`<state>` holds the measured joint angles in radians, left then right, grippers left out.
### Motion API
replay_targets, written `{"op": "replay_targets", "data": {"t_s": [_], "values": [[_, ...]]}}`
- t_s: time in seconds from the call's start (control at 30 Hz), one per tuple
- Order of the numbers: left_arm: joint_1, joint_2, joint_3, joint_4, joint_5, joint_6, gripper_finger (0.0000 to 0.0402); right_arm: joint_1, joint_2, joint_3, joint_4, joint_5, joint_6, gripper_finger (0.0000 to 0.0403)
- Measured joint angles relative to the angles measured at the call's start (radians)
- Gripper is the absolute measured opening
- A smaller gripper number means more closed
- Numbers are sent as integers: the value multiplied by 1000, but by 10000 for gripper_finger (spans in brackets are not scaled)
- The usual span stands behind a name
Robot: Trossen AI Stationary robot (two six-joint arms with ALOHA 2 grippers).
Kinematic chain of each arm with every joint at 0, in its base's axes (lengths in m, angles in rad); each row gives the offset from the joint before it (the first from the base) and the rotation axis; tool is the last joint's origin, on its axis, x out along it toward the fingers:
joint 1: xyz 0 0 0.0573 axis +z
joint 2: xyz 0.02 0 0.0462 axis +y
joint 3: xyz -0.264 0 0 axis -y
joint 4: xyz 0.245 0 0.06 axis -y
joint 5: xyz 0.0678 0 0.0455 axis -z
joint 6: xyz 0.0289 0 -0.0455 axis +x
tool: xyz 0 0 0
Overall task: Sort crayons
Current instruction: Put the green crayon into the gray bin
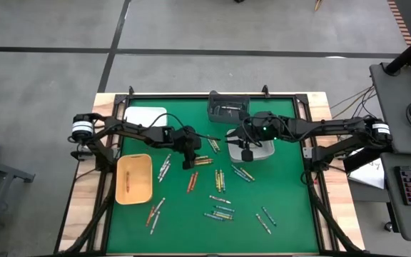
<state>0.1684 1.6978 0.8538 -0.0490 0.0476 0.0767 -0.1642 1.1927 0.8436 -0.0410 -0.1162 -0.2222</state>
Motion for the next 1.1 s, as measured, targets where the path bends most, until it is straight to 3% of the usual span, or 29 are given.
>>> {"op": "replay_targets", "data": {"t_s": [0.23,0.73,1.1], "values": [[0,7,-9,7,33,-10,151,1,0,0,2,-50,76,79],[0,67,-15,32,37,-18,151,35,0,0,2,-49,118,79],[4,82,-14,43,-20,-6,140,35,0,0,2,-42,135,79]]}}
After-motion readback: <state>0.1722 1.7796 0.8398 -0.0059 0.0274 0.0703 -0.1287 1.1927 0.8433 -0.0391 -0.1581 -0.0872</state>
